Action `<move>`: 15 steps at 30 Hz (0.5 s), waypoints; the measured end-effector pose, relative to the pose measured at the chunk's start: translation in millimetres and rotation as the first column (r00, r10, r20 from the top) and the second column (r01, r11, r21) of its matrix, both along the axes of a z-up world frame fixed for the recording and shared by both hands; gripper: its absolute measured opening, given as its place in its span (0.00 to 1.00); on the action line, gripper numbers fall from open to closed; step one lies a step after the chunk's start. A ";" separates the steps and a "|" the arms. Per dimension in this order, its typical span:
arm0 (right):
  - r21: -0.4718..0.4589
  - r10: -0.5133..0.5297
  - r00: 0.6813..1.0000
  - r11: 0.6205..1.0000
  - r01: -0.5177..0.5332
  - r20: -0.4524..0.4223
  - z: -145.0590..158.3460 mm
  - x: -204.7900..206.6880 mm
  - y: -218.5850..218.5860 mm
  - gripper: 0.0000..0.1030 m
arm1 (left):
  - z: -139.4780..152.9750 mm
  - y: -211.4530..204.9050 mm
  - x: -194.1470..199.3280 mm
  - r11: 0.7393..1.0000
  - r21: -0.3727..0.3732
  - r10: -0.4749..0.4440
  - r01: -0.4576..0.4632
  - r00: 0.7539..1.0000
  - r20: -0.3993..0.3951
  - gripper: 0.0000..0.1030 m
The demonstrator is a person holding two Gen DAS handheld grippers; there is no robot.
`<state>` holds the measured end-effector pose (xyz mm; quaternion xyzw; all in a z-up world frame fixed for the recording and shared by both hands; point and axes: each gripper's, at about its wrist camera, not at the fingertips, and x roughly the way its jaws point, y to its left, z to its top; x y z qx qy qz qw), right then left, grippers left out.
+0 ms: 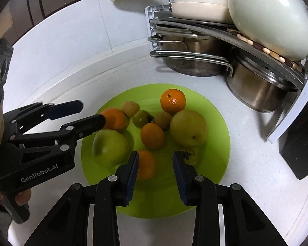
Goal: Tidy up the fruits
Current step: 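Open both grippers to release the oranges and withdraw from the plate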
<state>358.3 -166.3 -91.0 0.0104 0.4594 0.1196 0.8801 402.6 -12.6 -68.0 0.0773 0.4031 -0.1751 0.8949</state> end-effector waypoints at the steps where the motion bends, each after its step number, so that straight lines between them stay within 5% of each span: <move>1: 0.001 -0.003 1.000 1.000 0.003 0.002 1.1 -2.2 -0.5 0.34 | 0.8 1.9 -3.4 1.000 0.001 0.007 -0.007 1.000 0.003 0.49; 15: 0.013 -0.050 0.994 0.999 0.049 0.097 42.6 -54.3 -7.2 0.34 | 37.2 18.5 -73.3 0.999 -0.023 0.043 -0.042 0.997 0.059 0.54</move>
